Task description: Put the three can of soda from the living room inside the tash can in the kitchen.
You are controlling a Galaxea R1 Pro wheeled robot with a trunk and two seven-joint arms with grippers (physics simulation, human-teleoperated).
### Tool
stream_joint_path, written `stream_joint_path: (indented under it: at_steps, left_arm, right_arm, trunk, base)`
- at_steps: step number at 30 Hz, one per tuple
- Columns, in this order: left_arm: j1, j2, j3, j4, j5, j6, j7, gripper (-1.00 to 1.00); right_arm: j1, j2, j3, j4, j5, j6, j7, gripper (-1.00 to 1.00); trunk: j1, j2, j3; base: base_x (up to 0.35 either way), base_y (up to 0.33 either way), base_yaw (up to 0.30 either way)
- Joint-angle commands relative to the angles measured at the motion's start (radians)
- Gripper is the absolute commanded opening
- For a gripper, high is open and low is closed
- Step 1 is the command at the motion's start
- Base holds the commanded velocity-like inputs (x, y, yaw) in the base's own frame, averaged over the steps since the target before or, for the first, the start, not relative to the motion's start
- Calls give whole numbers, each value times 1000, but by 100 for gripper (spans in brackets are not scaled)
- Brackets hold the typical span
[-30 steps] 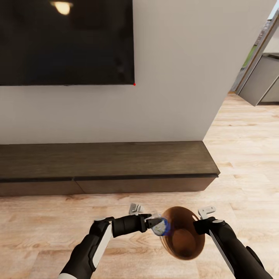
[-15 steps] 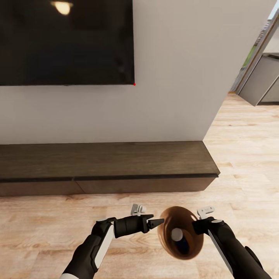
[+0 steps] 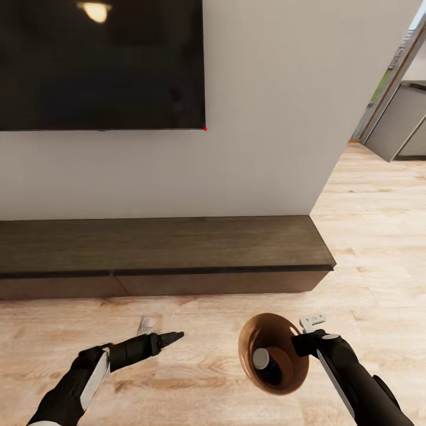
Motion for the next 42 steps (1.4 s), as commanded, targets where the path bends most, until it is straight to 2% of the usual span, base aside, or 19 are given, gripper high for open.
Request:
stream_joint_path:
  at_steps: [1, 3, 5, 6, 9, 10, 14, 16, 23, 42]
  left_arm:
    - [0, 25, 16, 57, 0, -8, -9, 100]
    - [0, 56, 30, 148, 0, -43, -16, 100]
    - [0, 73, 35, 211, 0, -88, -19, 100]
    - [0, 88, 38, 275, 0, -143, -20, 100]
    - [0, 110, 41, 373, 0, -230, -22, 100]
    - [0, 122, 42, 435, 0, -282, -24, 100]
    - [0, 142, 43, 556, 0, -394, -26, 100]
    - [0, 148, 44, 586, 0, -422, -27, 100]
    - [0, 160, 44, 632, 0, -441, -26, 100]
    - [0, 163, 43, 639, 0, -443, -27, 100]
  right_arm:
    - [0, 0, 0, -1, -8, 0, 6, -100]
    - [0, 0, 0, -1, -10, 0, 6, -100]
    - [0, 0, 0, -2, -11, -1, 6, -100]
    - [0, 0, -1, -2, -11, -1, 6, -100]
    - [0, 0, -1, -2, -13, -1, 6, -100]
    - [0, 0, -1, -2, -13, -1, 6, -100]
    - [0, 0, -1, -2, -13, -1, 6, -100]
    - [0, 0, 0, -2, -14, -1, 6, -100]
    - [0, 0, 0, -2, -14, -1, 6, -100]
    - [0, 3, 0, -4, -14, -1, 6, -100]
  trunk:
    - [0, 0, 0]
    - [0, 0, 0]
    - [0, 0, 1]
    - [0, 0, 3]
    - [0, 0, 6]
    - [0, 0, 8]
    - [0, 0, 14]
    - [0, 0, 17]
    - [0, 0, 29]
    - [0, 0, 49]
  base:
    - [0, 0, 0]
    - [0, 0, 0]
    - [0, 0, 0]
    - [0, 0, 0]
    - [0, 0, 0]
    - [0, 0, 0]
    - [0, 0, 0]
    - [0, 0, 0]
    - [0, 0, 0]
    - [0, 0, 0]
